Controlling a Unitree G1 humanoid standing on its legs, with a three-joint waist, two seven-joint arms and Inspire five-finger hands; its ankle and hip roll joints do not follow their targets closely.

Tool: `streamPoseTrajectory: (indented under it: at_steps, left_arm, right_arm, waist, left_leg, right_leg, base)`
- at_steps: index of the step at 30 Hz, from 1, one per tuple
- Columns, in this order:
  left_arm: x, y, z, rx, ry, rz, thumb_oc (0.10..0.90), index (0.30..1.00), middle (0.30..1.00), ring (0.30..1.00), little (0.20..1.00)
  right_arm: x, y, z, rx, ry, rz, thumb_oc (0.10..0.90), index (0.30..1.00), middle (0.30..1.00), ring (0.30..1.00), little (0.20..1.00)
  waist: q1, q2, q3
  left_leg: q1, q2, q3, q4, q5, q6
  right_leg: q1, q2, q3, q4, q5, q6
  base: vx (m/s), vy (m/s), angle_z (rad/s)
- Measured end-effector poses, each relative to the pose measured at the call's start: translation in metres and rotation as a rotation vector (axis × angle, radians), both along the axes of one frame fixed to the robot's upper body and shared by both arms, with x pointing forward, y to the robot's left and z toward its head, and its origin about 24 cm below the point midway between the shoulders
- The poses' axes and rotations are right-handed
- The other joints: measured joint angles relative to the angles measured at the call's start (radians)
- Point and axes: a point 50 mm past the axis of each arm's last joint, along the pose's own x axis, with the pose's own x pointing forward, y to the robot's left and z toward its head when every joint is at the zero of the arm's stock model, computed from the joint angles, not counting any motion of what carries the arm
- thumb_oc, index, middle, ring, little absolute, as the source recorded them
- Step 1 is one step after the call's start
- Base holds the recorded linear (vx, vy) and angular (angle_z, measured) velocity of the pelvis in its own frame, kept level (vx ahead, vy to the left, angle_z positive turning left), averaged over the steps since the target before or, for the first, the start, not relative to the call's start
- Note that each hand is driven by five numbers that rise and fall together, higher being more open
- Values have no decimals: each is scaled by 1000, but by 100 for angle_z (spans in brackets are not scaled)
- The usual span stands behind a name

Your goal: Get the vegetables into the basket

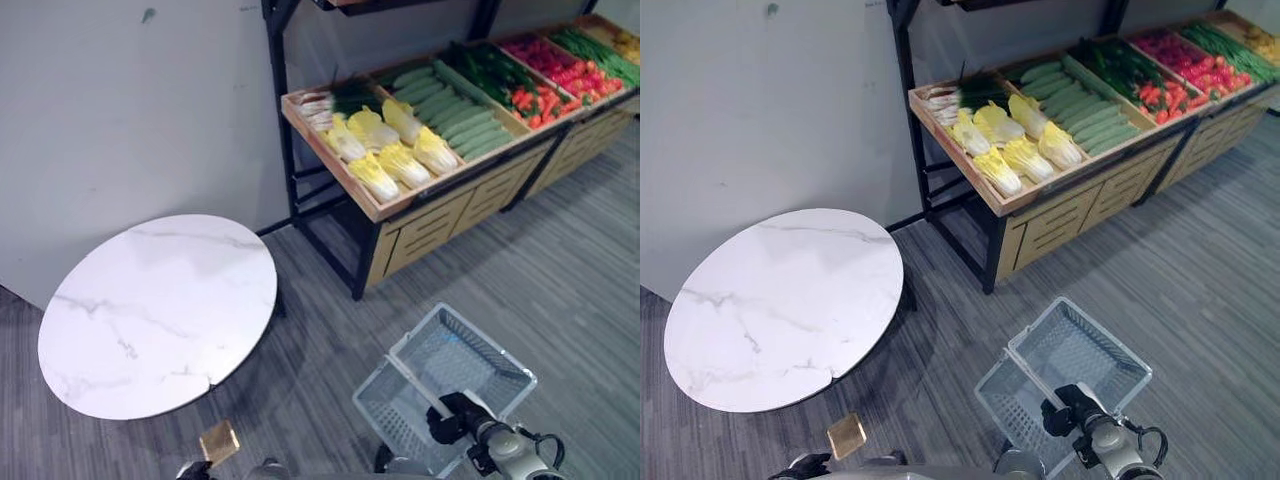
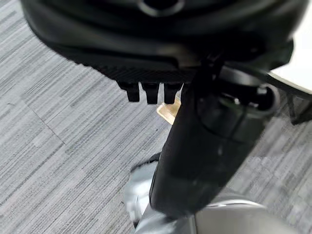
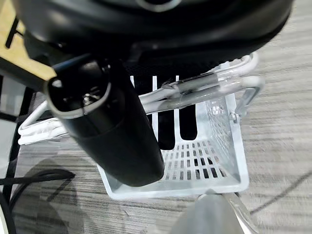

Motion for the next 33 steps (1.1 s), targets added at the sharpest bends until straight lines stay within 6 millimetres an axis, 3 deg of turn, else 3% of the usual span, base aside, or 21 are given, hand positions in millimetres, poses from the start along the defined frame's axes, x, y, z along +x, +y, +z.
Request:
streamPoseTrajectory:
  at_steps: [1, 3, 6, 8, 10, 13, 20, 23, 24, 25, 26, 28, 30, 31, 33]
  left_arm:
    - [3, 4, 2, 12, -5, -2, 900, 1000, 1000, 1000, 1000]
    - [1, 11, 3, 28, 0, -1, 900, 1000, 1000, 1000, 1000]
    - [5, 22, 7, 57, -11, -3, 900, 1000, 1000, 1000, 1000]
    - [5, 24, 8, 62, -12, -2, 900, 1000, 1000, 1000, 1000]
    - [7, 25, 9, 61, -28, -3, 900, 1000, 1000, 1000, 1000]
    - [8, 25, 9, 59, -34, -1, 900, 1000, 1000, 1000, 1000]
    - [11, 30, 11, 77, -33, -3, 900, 1000, 1000, 1000, 1000]
    - [10, 31, 11, 80, -29, -2, 900, 1000, 1000, 1000, 1000]
    - [10, 31, 11, 81, -27, -4, 900, 1000, 1000, 1000, 1000]
    - [10, 34, 12, 90, -23, -8, 900, 1000, 1000, 1000, 1000]
    - [11, 33, 12, 90, -29, -9, 900, 1000, 1000, 1000, 1000]
    - [18, 32, 14, 91, -63, -16, 900, 1000, 1000, 1000, 1000]
    - [21, 31, 15, 89, -73, -18, 900, 1000, 1000, 1000, 1000]
    - [19, 30, 13, 84, -66, -19, 900, 1000, 1000, 1000, 1000]
    - [18, 21, 10, 60, -62, -20, 900, 1000, 1000, 1000, 1000]
  right_arm:
    - [-1, 3, -2, 7, -1, -6, 400, 300, 300, 300, 300]
    - [-2, 8, -4, 25, 3, -7, 400, 300, 300, 300, 300]
    - [-4, 21, -9, 67, 2, -44, 400, 300, 300, 300, 300]
    - [-8, 23, -12, 74, 16, -50, 400, 300, 300, 300, 300]
    - [-10, 25, -15, 83, 31, -58, 400, 300, 300, 300, 300]
    - [-5, 28, -13, 85, 23, -45, 400, 300, 300, 300, 300]
    - [0, 34, -13, 108, 14, -18, 400, 300, 300, 300, 300]
    - [8, 36, -10, 114, -8, -13, 400, 300, 300, 300, 300]
    - [12, 38, -8, 117, -22, -7, 400, 300, 300, 300, 300]
    - [15, 39, -6, 123, -41, -4, 400, 300, 300, 300, 300]
    - [11, 38, -8, 119, -28, -16, 400, 300, 300, 300, 300]
    - [11, 36, -7, 111, -22, -18, 400, 300, 300, 300, 300]
    - [10, 35, -8, 109, -15, -17, 400, 300, 300, 300, 300]
    - [5, 36, -10, 114, 2, -7, 400, 300, 300, 300, 300]
    - [7, 32, -8, 98, -5, 0, 400, 300, 300, 300, 300]
  waist:
    - [-8, -7, 7]
    - [-10, -28, 12]
    - [-27, -80, 21]
    - [-29, -83, 21]
    - [-17, -87, 20]
    - [-20, -84, 23]
    - [-51, -119, 44]
    - [-64, -120, 49]
    - [-74, -119, 52]
    - [-86, -103, 65]
    - [-80, -88, 66]
    - [-52, -58, 75]
    - [-27, -49, 80]
    - [-3, -49, 78]
    - [-3, -24, 65]
  left_leg:
    - [15, 4, 41, -13, 23, -46]
    - [36, -10, 77, -35, 25, -40]
    - [54, -54, 142, -55, 37, -13]
    - [59, -63, 151, -56, 33, -2]
    - [83, -72, 181, -78, 31, 2]
    - [96, -71, 200, -86, 28, 0]
    - [120, -75, 292, -86, 1, 5]
    - [118, -71, 350, -97, 5, 10]
    - [115, -68, 372, -101, 7, 12]
    - [111, -54, 411, -110, 25, 17]
    - [106, -31, 419, -108, 30, 10]
    - [110, 17, 451, -113, 52, -17]
    - [129, 40, 472, -116, 58, -27]
    - [172, 51, 515, -122, 64, -37]
    - [172, 63, 520, -115, 76, -26]
  right_leg:
    - [2, 0, 24, -24, 19, 7]
    - [11, -10, 43, -43, 34, 18]
    - [12, -51, 55, -107, 57, 21]
    - [13, -61, 58, -109, 73, 36]
    - [14, -60, 78, -99, 131, 53]
    - [11, -53, 96, -99, 138, 54]
    - [-8, -31, 173, -127, 199, 64]
    - [-42, -10, 203, -161, 285, 90]
    - [-49, 0, 207, -188, 333, 77]
    - [-63, 0, 151, -187, 315, 80]
    - [-75, 5, 75, -126, 256, 81]
    - [-68, 9, -25, -12, 145, 77]
    - [-25, -15, -127, 51, 56, 55]
    - [29, -24, -210, 37, -6, -5]
    - [35, 13, -188, 9, 10, -19]
  base:
    - [0, 187, -60]
    - [-7, 173, -52]
    - [-36, 153, -55]
    - [-16, 114, -21]
    - [-3, 74, -27]
    - [-9, 67, -25]
    - [-32, 56, -41]
    - [-83, 0, -61]
    - [-114, -14, -75]
    - [-131, 13, -60]
    - [-176, 23, -58]
    - [-60, 64, -47]
    - [-68, 1, -52]
    - [-52, -48, -63]
    - [55, -98, -70]
